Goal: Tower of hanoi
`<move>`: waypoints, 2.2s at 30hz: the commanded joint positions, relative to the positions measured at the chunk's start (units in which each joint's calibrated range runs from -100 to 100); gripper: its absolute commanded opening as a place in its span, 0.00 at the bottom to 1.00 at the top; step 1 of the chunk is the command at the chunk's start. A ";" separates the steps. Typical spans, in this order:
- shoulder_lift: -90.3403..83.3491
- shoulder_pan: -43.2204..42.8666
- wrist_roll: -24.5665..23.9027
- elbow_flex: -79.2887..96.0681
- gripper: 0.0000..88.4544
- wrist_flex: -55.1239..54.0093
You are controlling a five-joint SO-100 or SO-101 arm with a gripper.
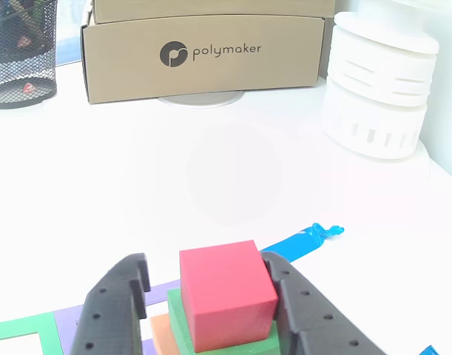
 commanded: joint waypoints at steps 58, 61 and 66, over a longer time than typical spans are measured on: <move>-40.87 -14.38 0.36 -64.00 0.01 115.55; -38.93 -16.69 0.36 -77.64 0.01 127.04; -37.16 -19.56 0.36 -92.64 0.00 140.73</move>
